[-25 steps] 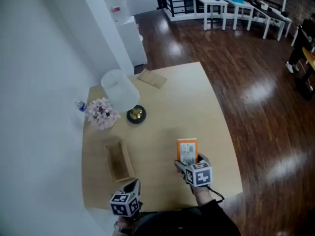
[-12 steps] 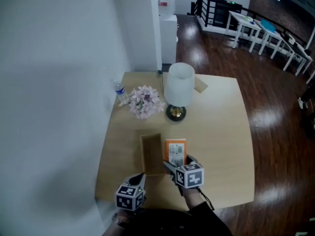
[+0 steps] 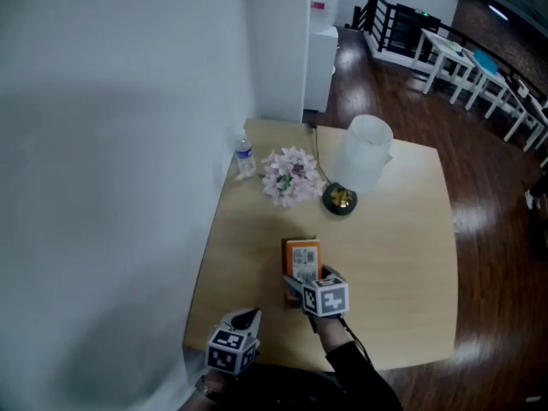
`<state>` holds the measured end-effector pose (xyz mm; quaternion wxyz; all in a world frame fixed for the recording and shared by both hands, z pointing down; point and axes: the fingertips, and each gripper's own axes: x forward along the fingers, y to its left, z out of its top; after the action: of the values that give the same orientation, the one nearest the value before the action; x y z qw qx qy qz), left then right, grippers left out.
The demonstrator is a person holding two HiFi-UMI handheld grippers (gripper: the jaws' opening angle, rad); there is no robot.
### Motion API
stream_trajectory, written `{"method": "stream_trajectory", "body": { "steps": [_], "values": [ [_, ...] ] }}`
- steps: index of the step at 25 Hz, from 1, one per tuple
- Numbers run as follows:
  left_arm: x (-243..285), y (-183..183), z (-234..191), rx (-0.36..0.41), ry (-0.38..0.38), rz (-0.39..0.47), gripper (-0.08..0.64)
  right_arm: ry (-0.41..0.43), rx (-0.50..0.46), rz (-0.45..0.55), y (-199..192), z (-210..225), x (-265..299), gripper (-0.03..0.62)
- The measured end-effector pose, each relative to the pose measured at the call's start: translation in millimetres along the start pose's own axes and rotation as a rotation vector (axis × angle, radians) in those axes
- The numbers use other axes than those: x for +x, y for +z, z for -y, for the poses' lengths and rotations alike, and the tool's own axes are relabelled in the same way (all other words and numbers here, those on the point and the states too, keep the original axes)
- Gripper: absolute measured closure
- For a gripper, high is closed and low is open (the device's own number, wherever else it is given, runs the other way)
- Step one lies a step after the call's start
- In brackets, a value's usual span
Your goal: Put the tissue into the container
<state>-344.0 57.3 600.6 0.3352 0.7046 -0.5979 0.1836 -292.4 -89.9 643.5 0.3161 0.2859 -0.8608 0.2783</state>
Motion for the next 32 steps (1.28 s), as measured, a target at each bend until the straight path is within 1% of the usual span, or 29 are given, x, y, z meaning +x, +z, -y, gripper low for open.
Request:
{"method": "stream_trajectory", "body": {
  "steps": [3, 7, 10, 12, 16, 19, 20, 21, 22, 24, 27, 29, 32],
  "values": [
    [-1.5, -7.5, -8.5, -0.014, 0.002, -0.004, 0.563, -0.012, -0.037, -0.019, -5.9, 1.7, 11.9, 0.132],
    [-0.2, -12.2, -13.8, -0.016, 0.004, -0.003, 0.563, -0.004, -0.05, 0.013, -2.1, 1.7, 15.4, 0.121],
    [-0.1, -8.0, -6.8, -0.015, -0.004, -0.001, 0.563, -0.005, -0.047, 0.036, 3.0, 4.8, 6.9, 0.121],
    [0.7, -3.1, -0.4, -0.006, -0.01, 0.011, 0.563, 0.008, -0.038, 0.059, 7.2, 3.6, -6.6, 0.121],
    [4.8, 5.7, 14.3, 0.014, -0.027, 0.025, 0.563, 0.062, -0.036, 0.101, 10.7, -6.4, -50.8, 0.121],
    [9.7, 15.0, 31.4, 0.038, -0.044, 0.037, 0.563, 0.068, -0.035, 0.081, -5.4, -2.4, -88.9, 0.133],
    [12.1, 17.5, 38.7, 0.046, -0.053, 0.04, 0.563, 0.058, -0.039, 0.071, -13.5, 2.6, -101.4, 0.194],
    [14.1, 19.7, 47.1, 0.051, -0.065, 0.041, 0.563, 0.05, -0.044, 0.062, -22.4, 8.0, -113.6, 0.292],
    [16.0, 21.3, 56.1, 0.057, -0.078, 0.039, 0.563, 0.052, -0.044, 0.055, -32.0, 13.0, -125.0, 0.376],
    [20.2, 22.8, 73.6, 0.07, -0.098, 0.035, 0.563, 0.076, -0.018, 0.046, -52.0, 22.1, -145.1, 0.508],
    [28.7, 20.7, 97.8, 0.09, -0.116, 0.027, 0.563, 0.082, 0.031, 0.045, -79.3, 40.2, -168.0, 0.582],
    [34.6, 18.6, 114.7, 0.099, -0.131, 0.02, 0.563, 0.072, 0.047, 0.045, -93.7, 53.5, -179.4, 0.593],
    [45.4, 13.7, 136.4, 0.117, -0.143, 0.018, 0.563, 0.057, 0.043, 0.048, -106.4, 71.9, -196.0, 0.609]
  ]
}}
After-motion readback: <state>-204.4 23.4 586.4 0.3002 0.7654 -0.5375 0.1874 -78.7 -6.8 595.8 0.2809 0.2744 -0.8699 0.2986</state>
